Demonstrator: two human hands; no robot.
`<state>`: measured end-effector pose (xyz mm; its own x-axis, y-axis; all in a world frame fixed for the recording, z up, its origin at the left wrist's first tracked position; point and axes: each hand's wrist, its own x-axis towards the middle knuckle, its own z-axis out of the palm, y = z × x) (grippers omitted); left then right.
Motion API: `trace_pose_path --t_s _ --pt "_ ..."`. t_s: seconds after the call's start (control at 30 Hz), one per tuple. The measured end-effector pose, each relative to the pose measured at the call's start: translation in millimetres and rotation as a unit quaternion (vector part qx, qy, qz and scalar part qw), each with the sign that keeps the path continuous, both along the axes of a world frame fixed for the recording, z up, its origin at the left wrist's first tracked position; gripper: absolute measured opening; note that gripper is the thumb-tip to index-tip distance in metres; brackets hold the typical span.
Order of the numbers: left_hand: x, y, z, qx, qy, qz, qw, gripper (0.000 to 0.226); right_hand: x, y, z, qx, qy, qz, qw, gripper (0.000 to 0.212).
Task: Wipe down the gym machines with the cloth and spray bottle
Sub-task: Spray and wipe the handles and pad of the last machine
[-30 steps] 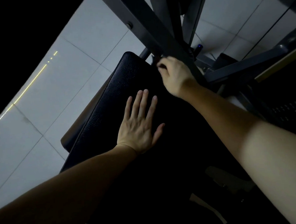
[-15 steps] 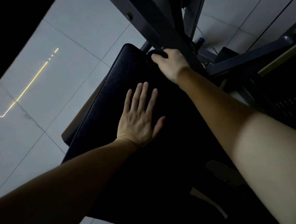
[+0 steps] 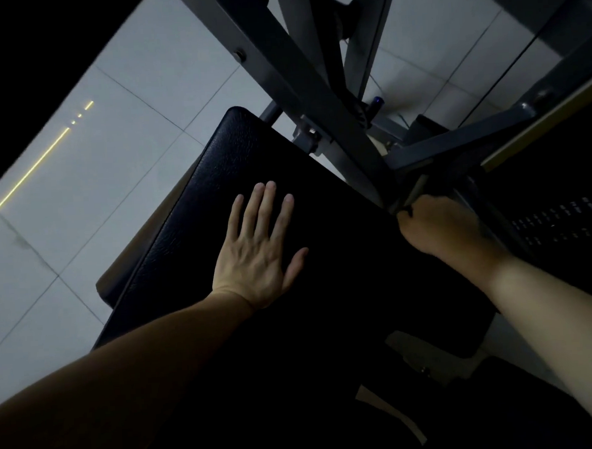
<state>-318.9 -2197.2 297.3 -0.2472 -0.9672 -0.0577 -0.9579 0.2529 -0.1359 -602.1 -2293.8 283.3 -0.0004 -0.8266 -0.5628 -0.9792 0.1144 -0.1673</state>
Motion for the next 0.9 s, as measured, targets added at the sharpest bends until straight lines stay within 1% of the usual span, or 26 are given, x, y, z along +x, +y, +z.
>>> trace_pose_path --t_s 0.03,0.07,0.1,0.13,0.17,0.2,0.27,0.37,0.43,0.5,0.53,0.6,0.63,0.7,0.77,0.8,0.83,0.9 --pt "0 -1 0 -0.001 0.000 -0.001 1.000 0.083 14 -12 2 0.007 -0.049 -0.026 0.998 0.044" --pt "-1 -1 0 -0.001 -0.001 -0.001 1.000 0.083 32 -26 5 0.002 -0.134 -0.052 0.990 0.046" --pt "0 -1 -1 -0.001 -0.005 0.000 1.000 0.083 53 -38 7 -0.002 -0.229 -0.074 0.971 0.046" --pt "0 0 0 -0.001 -0.006 0.001 1.000 0.083 75 -45 11 -0.011 -0.317 -0.087 0.944 0.045" --pt "0 -1 0 -0.001 -0.009 0.000 1.000 0.083 91 -49 11 -0.019 -0.373 -0.093 0.923 0.043" --pt "0 -1 -1 -0.002 -0.012 0.000 1.000 0.083 103 -50 10 -0.030 -0.398 -0.096 0.912 0.040" --pt "0 -1 -1 -0.003 -0.015 -0.002 1.000 0.083 103 -43 5 -0.065 -0.382 -0.075 0.919 0.037" --pt "0 0 -1 -0.006 -0.013 0.000 1.000 0.083 64 -21 -6 -0.105 -0.356 -0.011 0.929 0.035" --pt "0 0 -1 -0.007 -0.014 0.002 1.000 0.082 29 4 -18 -0.156 -0.270 0.029 0.950 0.042" --pt "0 1 -1 -0.010 -0.016 0.004 1.000 0.082 -10 37 -33 -0.204 -0.199 0.067 0.956 0.049" --pt "0 0 -1 -0.010 -0.016 0.004 1.000 0.081 -31 52 -40 -0.218 -0.168 0.081 0.958 0.048" --pt "-1 1 0 -0.010 -0.016 0.003 1.000 0.081 -73 79 -46 -0.208 -0.080 0.103 0.970 0.046" --pt "-1 1 0 -0.011 -0.015 0.004 1.000 0.081 -90 90 -46 -0.182 -0.038 0.098 0.978 0.047" --pt "-2 2 1 -0.014 -0.019 0.006 1.000 0.081 -111 99 -46 -0.116 0.027 0.062 0.991 0.056" --pt "-2 2 2 -0.014 -0.022 0.010 1.000 0.081 -113 93 -43 -0.068 0.066 0.035 0.995 0.061" --pt "-3 2 3 -0.012 -0.022 0.011 1.000 0.081 -108 87 -41 -0.070 0.060 0.026 0.995 0.062" --pt "-5 3 4 -0.009 -0.023 0.011 1.000 0.081 -99 79 -38 -0.083 0.025 0.017 0.996 0.061" --pt "-7 5 5 -0.008 -0.028 0.020 0.999 0.080 -69 58 -30 -0.091 -0.121 -0.025 0.988 0.050"
